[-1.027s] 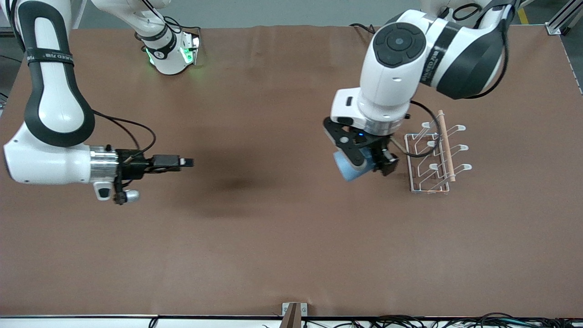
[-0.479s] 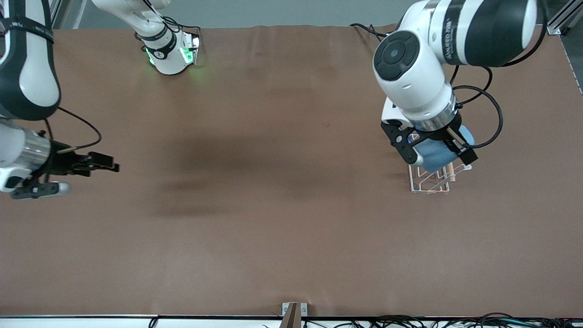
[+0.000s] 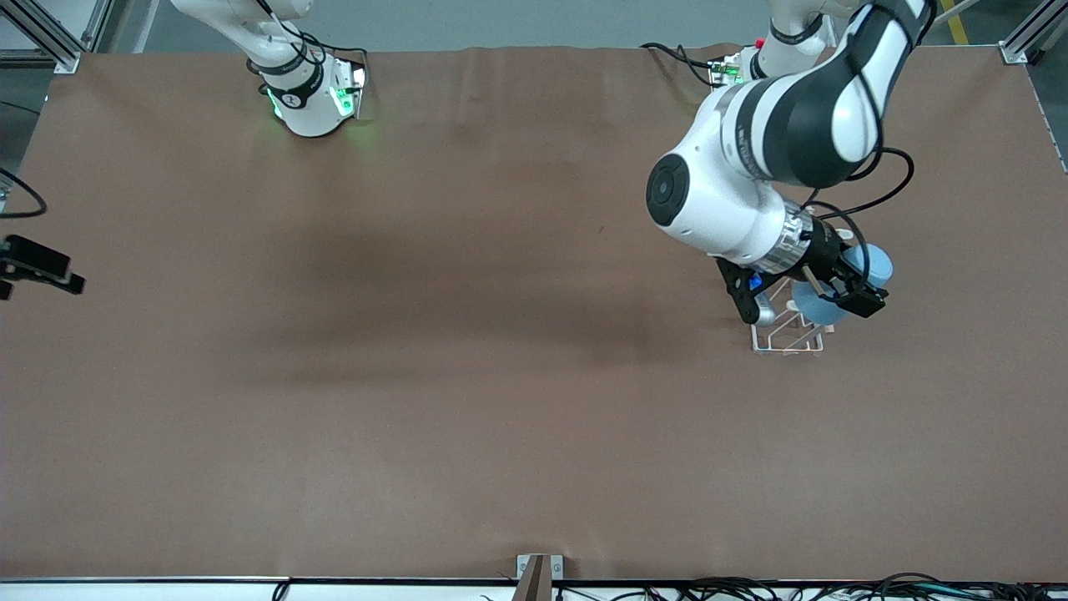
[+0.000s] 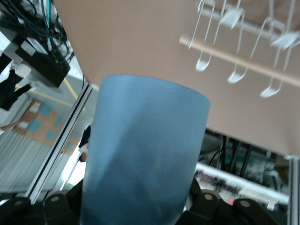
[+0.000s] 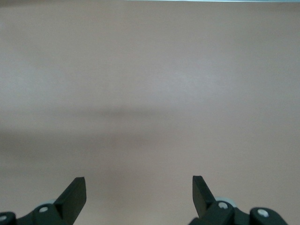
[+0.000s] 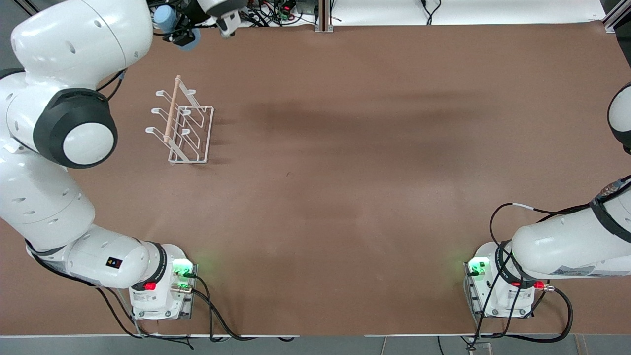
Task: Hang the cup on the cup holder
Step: 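Lower the cup onto a white hook of the holder with the left gripper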
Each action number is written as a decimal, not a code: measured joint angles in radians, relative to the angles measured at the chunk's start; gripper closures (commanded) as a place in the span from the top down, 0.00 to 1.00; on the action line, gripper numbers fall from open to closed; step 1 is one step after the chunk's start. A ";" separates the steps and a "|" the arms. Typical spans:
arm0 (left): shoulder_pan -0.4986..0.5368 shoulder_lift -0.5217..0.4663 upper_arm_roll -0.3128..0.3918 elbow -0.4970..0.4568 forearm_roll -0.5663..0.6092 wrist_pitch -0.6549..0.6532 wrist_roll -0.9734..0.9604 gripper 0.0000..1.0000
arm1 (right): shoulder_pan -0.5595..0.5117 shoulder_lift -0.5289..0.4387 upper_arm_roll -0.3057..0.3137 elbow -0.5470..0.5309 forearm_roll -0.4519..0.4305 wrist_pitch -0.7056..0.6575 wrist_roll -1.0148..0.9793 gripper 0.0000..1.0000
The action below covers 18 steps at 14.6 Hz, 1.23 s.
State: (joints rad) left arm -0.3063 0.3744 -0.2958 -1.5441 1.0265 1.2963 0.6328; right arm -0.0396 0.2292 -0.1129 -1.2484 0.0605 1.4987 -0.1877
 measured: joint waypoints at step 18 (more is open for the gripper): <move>-0.048 0.138 -0.016 -0.193 0.069 -0.004 -0.207 0.37 | 0.039 -0.239 0.013 -0.210 -0.038 0.003 0.131 1.00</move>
State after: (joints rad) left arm -0.3546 0.5120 -0.3115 -1.7376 1.0953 1.2925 0.4257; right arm -0.0009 -0.0103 -0.0999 -1.4581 0.0225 1.5014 -0.0568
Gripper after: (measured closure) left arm 0.238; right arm 0.000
